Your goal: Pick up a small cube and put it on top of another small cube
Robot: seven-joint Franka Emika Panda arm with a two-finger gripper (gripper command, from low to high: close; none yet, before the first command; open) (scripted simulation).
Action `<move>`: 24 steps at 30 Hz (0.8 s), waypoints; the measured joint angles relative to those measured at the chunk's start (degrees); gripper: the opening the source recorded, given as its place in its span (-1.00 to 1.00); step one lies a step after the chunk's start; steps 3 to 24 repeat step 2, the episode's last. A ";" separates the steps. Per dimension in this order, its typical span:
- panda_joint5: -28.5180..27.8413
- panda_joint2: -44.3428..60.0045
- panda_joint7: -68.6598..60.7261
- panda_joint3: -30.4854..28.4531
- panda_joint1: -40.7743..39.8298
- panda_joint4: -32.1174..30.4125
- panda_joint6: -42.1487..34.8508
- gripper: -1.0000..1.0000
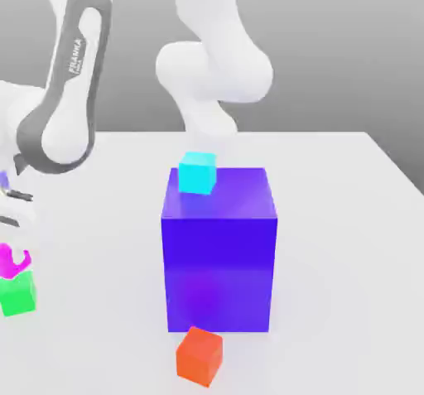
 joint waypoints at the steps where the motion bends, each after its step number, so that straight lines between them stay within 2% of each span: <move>1: 0.00 0.00 0.00 0.00 0.00 0.00 0.00 1.00; 24: 0.00 0.00 0.00 0.00 0.00 0.00 0.00 1.00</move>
